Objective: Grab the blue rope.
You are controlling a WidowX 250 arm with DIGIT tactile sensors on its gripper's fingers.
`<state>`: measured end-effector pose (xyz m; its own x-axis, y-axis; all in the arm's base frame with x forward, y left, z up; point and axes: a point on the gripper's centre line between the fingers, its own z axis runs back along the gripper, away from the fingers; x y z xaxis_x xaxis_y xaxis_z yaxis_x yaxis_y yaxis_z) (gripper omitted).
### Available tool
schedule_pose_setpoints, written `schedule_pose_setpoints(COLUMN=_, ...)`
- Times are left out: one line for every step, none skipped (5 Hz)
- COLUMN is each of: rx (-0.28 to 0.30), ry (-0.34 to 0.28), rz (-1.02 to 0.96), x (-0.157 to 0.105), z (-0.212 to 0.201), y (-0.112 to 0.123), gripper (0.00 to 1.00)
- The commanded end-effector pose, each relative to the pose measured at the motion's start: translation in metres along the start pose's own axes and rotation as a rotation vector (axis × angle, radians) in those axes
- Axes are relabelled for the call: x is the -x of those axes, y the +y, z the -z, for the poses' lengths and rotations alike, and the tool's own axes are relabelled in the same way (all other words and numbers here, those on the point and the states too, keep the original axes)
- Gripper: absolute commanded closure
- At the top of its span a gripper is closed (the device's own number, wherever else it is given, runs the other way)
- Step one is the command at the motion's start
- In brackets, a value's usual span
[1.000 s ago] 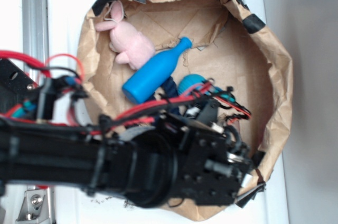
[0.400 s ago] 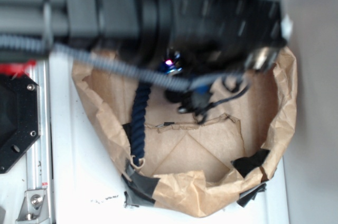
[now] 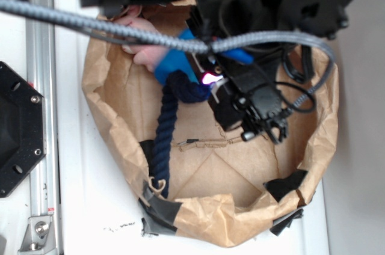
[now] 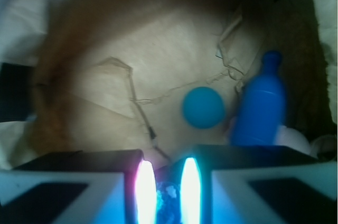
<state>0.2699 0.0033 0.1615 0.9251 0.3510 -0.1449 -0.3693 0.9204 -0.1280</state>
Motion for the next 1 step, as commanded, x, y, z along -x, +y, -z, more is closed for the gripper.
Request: schedule_pose_setpoints(rx=0.016, ry=-0.158, rz=0.076, x=0.0125, z=-0.0193, y=-0.0338, gripper=1.00)
